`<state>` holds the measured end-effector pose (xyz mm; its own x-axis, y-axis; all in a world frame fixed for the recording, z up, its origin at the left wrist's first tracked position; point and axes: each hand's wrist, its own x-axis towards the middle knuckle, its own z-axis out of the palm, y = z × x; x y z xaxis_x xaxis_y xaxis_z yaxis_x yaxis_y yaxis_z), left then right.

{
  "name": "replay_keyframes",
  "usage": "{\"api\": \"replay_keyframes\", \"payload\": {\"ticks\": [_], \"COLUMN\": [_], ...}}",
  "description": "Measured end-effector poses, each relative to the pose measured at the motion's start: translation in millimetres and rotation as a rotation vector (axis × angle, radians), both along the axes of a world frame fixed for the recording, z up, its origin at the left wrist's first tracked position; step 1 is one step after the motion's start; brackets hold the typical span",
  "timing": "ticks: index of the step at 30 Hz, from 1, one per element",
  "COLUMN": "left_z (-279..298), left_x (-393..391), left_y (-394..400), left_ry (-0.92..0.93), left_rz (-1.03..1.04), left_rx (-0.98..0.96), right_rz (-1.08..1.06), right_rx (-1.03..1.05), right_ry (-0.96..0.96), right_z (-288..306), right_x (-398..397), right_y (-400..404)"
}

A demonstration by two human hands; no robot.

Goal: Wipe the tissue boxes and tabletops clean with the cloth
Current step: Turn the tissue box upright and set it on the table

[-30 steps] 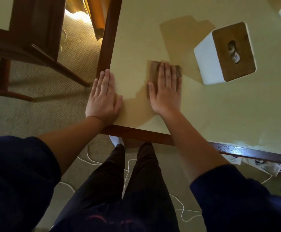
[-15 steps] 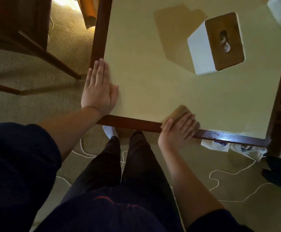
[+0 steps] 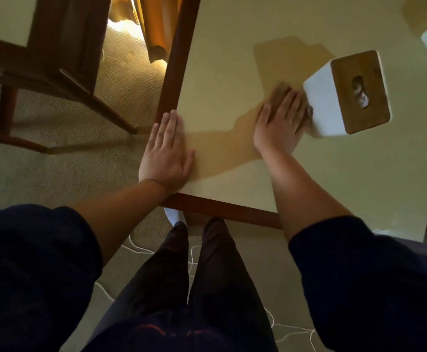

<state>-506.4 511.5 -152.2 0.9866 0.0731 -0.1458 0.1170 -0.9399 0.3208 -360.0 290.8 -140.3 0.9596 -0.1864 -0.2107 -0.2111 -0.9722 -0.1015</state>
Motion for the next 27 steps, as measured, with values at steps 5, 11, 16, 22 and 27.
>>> {"api": "replay_keyframes", "payload": {"ticks": [5,11,16,22,27], "left_z": [-2.6,-0.1,0.8,-0.3,2.4], "left_x": [-2.5,-3.3,-2.5,-2.9,0.3], "left_y": [0.9,0.6,1.5,1.5,1.9], "left_ry": [-0.019,-0.036,-0.018,-0.011,0.019], "left_rz": [-0.011,0.008,0.005,0.003,0.036], "left_rx": [0.009,-0.007,-0.032,-0.023,-0.072], "right_rz": [0.052,0.753,0.550,0.485,0.676], "right_rx": [-0.005,0.052,0.026,0.020,0.016], "right_ry": [-0.011,-0.011,-0.031,-0.016,-0.042], "right_z": [1.6,5.0,-0.7,4.7,1.6], "right_x": [45.4,-13.6,-28.7,-12.6,74.1], "right_y": [59.0,112.9,49.1,94.3,154.4]}}
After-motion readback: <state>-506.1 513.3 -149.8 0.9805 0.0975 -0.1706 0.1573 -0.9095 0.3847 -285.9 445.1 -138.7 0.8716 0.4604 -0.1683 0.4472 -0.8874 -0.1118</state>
